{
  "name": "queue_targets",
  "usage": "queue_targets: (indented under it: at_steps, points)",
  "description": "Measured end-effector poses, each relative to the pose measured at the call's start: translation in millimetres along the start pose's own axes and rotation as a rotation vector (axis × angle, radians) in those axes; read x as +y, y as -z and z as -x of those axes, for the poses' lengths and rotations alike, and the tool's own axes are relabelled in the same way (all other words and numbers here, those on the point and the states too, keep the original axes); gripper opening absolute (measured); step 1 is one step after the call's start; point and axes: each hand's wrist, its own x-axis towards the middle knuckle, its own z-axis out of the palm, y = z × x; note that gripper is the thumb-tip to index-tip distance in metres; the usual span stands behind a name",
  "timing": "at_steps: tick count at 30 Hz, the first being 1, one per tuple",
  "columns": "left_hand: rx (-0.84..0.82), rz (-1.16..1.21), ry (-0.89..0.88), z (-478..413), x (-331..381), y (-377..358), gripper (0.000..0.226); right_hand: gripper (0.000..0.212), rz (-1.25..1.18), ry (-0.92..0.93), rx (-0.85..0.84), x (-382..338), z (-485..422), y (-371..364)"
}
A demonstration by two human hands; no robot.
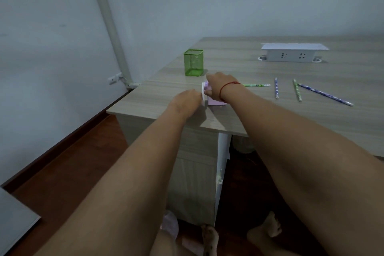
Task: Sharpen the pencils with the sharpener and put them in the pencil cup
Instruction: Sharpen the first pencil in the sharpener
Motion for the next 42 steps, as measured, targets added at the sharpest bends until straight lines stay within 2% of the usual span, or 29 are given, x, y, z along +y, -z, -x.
queue_targets:
  at_steps: [3, 9, 13, 17, 21, 27, 38, 42]
  points:
    - [0.032, 0.072, -0.028, -8, -2, -5, 0.028, 0.043, -0.021, -0.003, 0.034, 1, 0, -6]
    - [-0.068, 0.163, 0.044, -30, -14, -15, 0.032, 0.044, -0.057, -0.018, 0.088, 1, -8, -20]
    - [-0.095, 0.025, -0.034, -52, -28, -4, 0.026, 0.047, -0.054, -0.011, 0.132, 5, -4, -24]
    - [-0.004, -0.205, -0.151, -67, -35, 16, 0.019, 0.047, -0.042, -0.010, 0.130, 6, -5, -26]
    - [0.070, -0.275, -0.186, -67, -36, 21, 0.019, 0.045, -0.064, -0.036, 0.055, 7, -8, -21]
    - [0.224, -0.218, -0.211, -63, -39, 31, 0.027, 0.057, -0.024, -0.047, -0.026, 5, -21, -16]
    - [0.290, -0.043, -0.197, -30, -26, 38, 0.020, 0.057, 0.022, -0.056, -0.074, -1, -22, -6]
    - [0.249, 0.019, -0.161, -14, -18, 29, 0.015, 0.053, 0.011, -0.060, -0.081, -2, -21, -3]
